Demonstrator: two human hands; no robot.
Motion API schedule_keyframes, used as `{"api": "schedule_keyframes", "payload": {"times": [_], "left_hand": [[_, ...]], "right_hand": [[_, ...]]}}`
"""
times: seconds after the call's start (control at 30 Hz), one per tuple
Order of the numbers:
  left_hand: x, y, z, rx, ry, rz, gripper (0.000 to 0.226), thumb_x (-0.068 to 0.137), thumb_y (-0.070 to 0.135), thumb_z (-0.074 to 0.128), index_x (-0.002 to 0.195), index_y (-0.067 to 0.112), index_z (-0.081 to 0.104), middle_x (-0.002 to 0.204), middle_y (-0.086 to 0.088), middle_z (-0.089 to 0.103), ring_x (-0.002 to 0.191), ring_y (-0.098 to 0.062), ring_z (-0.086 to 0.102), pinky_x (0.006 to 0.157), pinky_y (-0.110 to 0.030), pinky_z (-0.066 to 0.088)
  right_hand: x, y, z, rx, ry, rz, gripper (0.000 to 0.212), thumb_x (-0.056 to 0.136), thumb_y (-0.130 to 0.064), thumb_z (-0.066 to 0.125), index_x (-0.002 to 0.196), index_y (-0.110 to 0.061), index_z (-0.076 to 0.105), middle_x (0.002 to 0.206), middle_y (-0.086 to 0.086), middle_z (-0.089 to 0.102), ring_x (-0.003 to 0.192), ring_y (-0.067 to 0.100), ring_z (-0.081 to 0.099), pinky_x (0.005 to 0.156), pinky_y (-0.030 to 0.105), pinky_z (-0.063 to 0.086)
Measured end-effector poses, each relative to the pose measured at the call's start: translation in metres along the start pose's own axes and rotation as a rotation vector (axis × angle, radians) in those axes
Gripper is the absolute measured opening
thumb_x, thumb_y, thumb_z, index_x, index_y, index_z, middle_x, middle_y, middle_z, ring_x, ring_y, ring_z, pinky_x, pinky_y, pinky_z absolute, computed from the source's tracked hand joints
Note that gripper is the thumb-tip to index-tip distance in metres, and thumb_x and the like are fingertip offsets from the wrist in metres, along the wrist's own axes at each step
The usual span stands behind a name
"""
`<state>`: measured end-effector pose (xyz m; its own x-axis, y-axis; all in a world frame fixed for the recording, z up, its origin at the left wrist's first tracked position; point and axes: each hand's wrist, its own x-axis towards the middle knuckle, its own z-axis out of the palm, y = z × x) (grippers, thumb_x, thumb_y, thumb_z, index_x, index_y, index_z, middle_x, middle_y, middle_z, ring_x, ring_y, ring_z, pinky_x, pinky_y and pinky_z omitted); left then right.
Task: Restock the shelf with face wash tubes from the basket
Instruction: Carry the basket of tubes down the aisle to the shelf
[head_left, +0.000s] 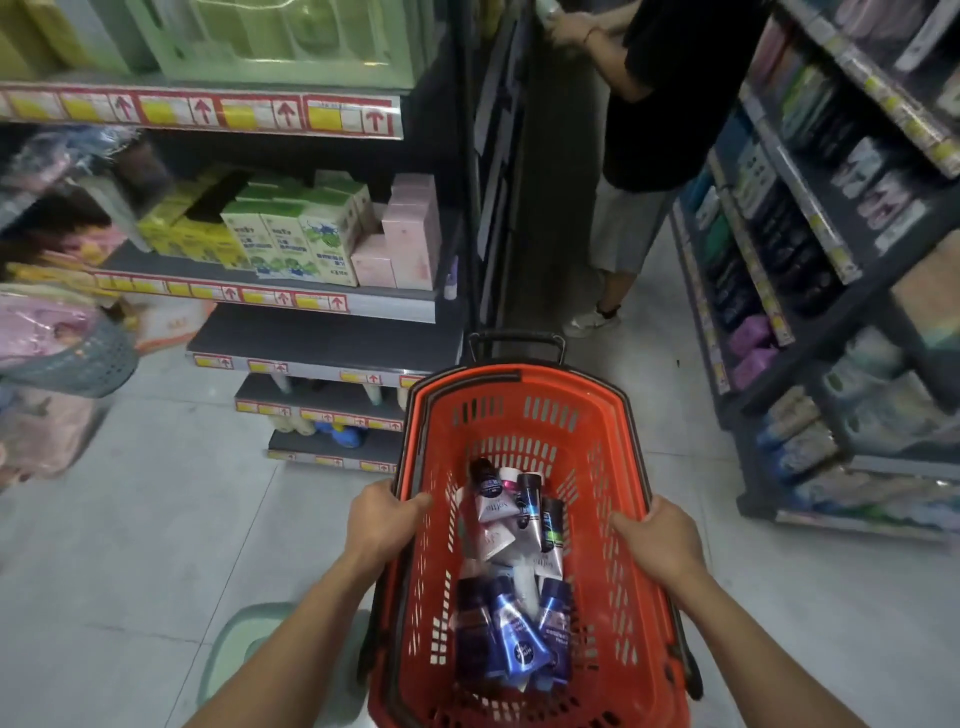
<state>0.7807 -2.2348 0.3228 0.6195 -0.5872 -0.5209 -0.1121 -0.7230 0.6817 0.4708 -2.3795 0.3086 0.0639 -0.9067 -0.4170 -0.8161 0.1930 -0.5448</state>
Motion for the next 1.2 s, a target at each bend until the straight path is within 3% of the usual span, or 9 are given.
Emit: {"api": "schedule_keyframes", "payload": {"times": [0.27,0.37,0.5,0.7,0.83,0.93,1.07,1.2], "left_hand": [[0.000,0.040,0.030,-0.054,0.203,-0.131,0.024,0.085,0.034,0.077,0.100,0.016,0.073,0.078,0.000,0.079,0.063,-0.014,0.077,0.071,-0.037,0.065],[-0.006,0.047,0.034,-0.081,0.257,-0.182,0.022,0.086,0.031,0.076,0.100,0.014,0.073,0.077,0.000,0.078,0.061,-0.012,0.076,0.064,-0.029,0.062],[-0.014,0.044,0.030,-0.132,0.306,-0.235,0.029,0.088,0.035,0.076,0.105,0.013,0.068,0.080,0.000,0.078,0.062,-0.012,0.077,0.066,-0.032,0.063],[-0.029,0.022,0.015,-0.180,0.385,-0.274,0.027,0.089,0.033,0.075,0.104,0.011,0.069,0.078,0.001,0.078,0.062,-0.012,0.076,0.063,-0.030,0.062],[-0.038,0.002,0.000,-0.265,0.403,-0.295,0.028,0.091,0.033,0.075,0.105,0.010,0.067,0.077,0.001,0.078,0.063,-0.012,0.077,0.062,-0.031,0.062],[-0.043,-0.017,-0.013,-0.316,0.439,-0.307,0.026,0.090,0.033,0.075,0.103,0.012,0.068,0.076,0.002,0.079,0.062,-0.012,0.077,0.062,-0.031,0.063],[-0.049,-0.045,-0.037,-0.386,0.462,-0.327,0.024,0.088,0.037,0.076,0.098,0.017,0.067,0.073,0.004,0.078,0.061,-0.012,0.077,0.063,-0.032,0.063],[-0.058,-0.070,-0.062,-0.447,0.516,-0.344,0.024,0.090,0.039,0.076,0.097,0.019,0.064,0.068,0.007,0.076,0.059,-0.008,0.075,0.052,-0.022,0.056]], "right_hand": [[0.089,-0.041,-0.040,-0.065,-0.114,-0.160,0.029,0.083,-0.045,0.073,0.082,-0.018,0.062,0.075,0.001,0.068,0.070,0.021,0.065,0.066,0.035,0.052],[0.106,-0.050,-0.041,-0.085,-0.156,-0.210,0.031,0.082,-0.047,0.073,0.088,-0.017,0.064,0.076,0.000,0.070,0.071,0.020,0.066,0.069,0.036,0.056],[0.118,-0.067,-0.037,-0.111,-0.210,-0.287,0.031,0.083,-0.046,0.073,0.092,-0.017,0.066,0.074,-0.003,0.069,0.069,0.018,0.066,0.066,0.035,0.054],[0.111,-0.092,-0.016,-0.155,-0.262,-0.345,0.030,0.080,-0.047,0.073,0.080,-0.019,0.063,0.072,-0.004,0.069,0.067,0.018,0.066,0.067,0.035,0.056],[0.097,-0.114,0.000,-0.200,-0.287,-0.380,0.028,0.082,-0.045,0.074,0.079,-0.021,0.060,0.071,-0.008,0.066,0.061,0.009,0.060,0.055,0.028,0.043],[0.086,-0.137,0.017,-0.236,-0.310,-0.408,0.028,0.083,-0.040,0.076,0.077,-0.018,0.059,0.069,-0.006,0.065,0.060,0.012,0.060,0.053,0.028,0.040],[0.069,-0.172,0.045,-0.331,-0.331,-0.490,0.026,0.084,-0.039,0.075,0.086,-0.017,0.060,0.078,0.003,0.068,0.063,0.019,0.059,0.058,0.027,0.044],[0.050,-0.205,0.076,-0.389,-0.337,-0.548,0.027,0.082,-0.042,0.074,0.088,-0.018,0.063,0.075,-0.001,0.066,0.066,0.022,0.060,0.064,0.031,0.046]]}}
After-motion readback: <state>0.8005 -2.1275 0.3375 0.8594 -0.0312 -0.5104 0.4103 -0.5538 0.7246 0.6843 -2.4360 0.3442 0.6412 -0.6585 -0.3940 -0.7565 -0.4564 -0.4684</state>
